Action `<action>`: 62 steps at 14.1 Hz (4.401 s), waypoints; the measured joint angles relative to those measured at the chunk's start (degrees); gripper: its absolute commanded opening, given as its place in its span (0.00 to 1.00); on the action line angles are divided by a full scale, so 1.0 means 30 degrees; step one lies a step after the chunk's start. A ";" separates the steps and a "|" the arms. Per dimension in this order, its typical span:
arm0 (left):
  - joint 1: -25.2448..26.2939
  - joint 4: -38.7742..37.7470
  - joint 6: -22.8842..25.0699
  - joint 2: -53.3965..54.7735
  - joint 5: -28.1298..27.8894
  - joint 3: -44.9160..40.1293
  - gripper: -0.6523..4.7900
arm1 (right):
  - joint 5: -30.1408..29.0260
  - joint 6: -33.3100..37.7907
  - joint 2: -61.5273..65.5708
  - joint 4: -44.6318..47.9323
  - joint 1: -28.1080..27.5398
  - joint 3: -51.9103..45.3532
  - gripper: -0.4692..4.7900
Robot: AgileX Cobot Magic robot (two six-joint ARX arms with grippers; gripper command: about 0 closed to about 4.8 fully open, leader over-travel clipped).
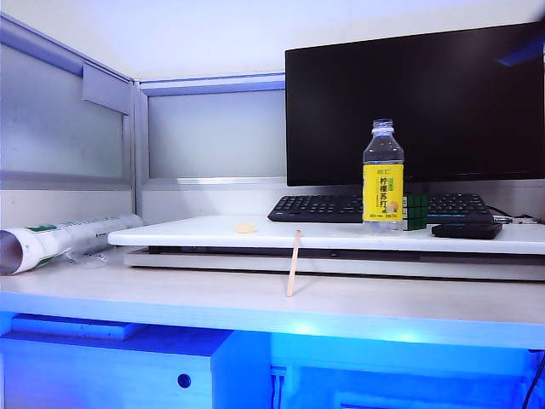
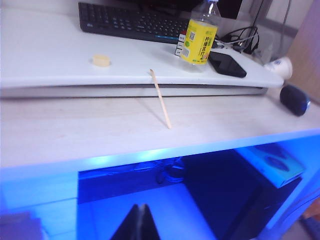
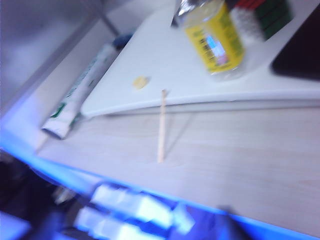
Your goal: Grab a stick from the table and stick it in a plastic bottle.
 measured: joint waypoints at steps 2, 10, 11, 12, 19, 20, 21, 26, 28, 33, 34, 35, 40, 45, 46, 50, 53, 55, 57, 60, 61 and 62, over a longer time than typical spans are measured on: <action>0.0000 0.0000 -0.0517 0.0000 0.0007 0.0000 0.11 | -0.0750 0.0328 0.2732 0.0175 -0.0007 0.1399 0.97; 0.0000 0.0000 0.0503 0.0000 0.0350 0.0000 0.11 | -0.1727 0.0699 1.6145 0.4007 0.3577 0.7235 0.97; 0.0000 0.0000 0.0510 0.0000 0.0350 0.0000 0.11 | -0.1559 0.0780 1.7318 0.4058 0.3672 0.7810 0.97; 0.0000 0.0000 0.0510 0.0000 0.0350 0.0000 0.11 | -0.1545 0.0831 1.9467 0.4189 0.3803 0.9282 0.97; -0.0007 0.0015 0.0503 0.0000 0.0794 0.0000 0.11 | -0.0517 0.2718 2.9638 0.4677 0.5574 1.8068 0.88; -0.0007 0.0015 0.0503 0.0000 0.0794 0.0000 0.11 | -0.0503 0.2739 2.9638 0.4699 0.5668 1.8068 0.88; -0.0007 0.0015 0.0503 0.0000 0.0787 0.0000 0.11 | -0.0357 0.2769 2.9645 0.4670 0.5756 1.8068 0.88; -0.0007 0.0015 0.0503 0.0000 0.0787 0.0000 0.11 | 0.0619 0.2783 3.0694 0.4721 0.6390 1.8025 0.08; -0.0007 0.0015 0.0503 0.0000 0.0787 0.0000 0.11 | 0.0619 0.2776 3.0112 0.4699 0.6390 1.8032 0.08; -0.0007 0.0015 0.0503 0.0000 0.0787 0.0000 0.11 | 0.0619 0.2244 2.8421 0.4903 0.6390 1.8360 0.08; -0.0007 0.0015 0.0503 0.0000 0.0787 0.0000 0.11 | 0.0619 0.2237 2.8013 0.4867 0.6390 1.8469 0.08; -0.0007 0.0051 0.0503 0.0000 0.0787 -0.0007 0.11 | 0.0619 0.2208 2.7613 0.4889 0.6390 1.8608 0.08; -0.0175 0.0401 0.0503 0.0000 0.0801 -0.0022 0.11 | 0.1231 -0.1872 2.3664 0.3621 0.5960 2.2549 0.08; -0.0175 0.2324 0.0510 0.0000 0.0597 -0.0029 0.11 | 0.2375 -0.4714 2.3656 0.1515 0.5027 2.4662 0.08; -0.0175 0.3038 0.0510 0.0000 0.0590 -0.0029 0.11 | 0.2470 -0.4860 2.3656 0.1406 0.4670 2.4684 0.08; -0.0175 0.4809 0.0503 0.0000 0.0590 -0.0029 0.11 | 0.2965 -0.6419 2.3664 0.1173 0.3738 2.4684 0.08; -0.0175 0.5260 0.0357 0.0000 0.0590 -0.0029 0.11 | 0.4809 -0.9537 2.3664 0.0576 0.3701 2.4691 0.08; -0.0175 0.5268 0.0357 0.0000 0.0590 -0.0029 0.11 | 0.5741 -1.1045 2.3664 0.0211 0.3694 2.4684 0.08; -0.0175 0.5377 0.0357 0.0000 0.0590 -0.0029 0.11 | 0.6317 -1.1693 2.3664 0.0211 0.3599 2.4684 0.08; -0.0175 0.5697 0.0357 0.0000 0.0590 -0.0029 0.11 | 0.6506 -1.1832 2.3795 0.0430 0.3264 2.4684 0.08; -0.0175 0.5741 0.0277 0.0000 0.0590 -0.0029 0.11 | 0.6550 -1.1839 2.4086 0.0503 0.3089 2.4691 0.08; -0.0175 0.5799 0.0109 0.0000 0.0590 -0.0029 0.11 | 0.6564 -1.1832 2.4356 0.0466 0.3009 2.4684 0.08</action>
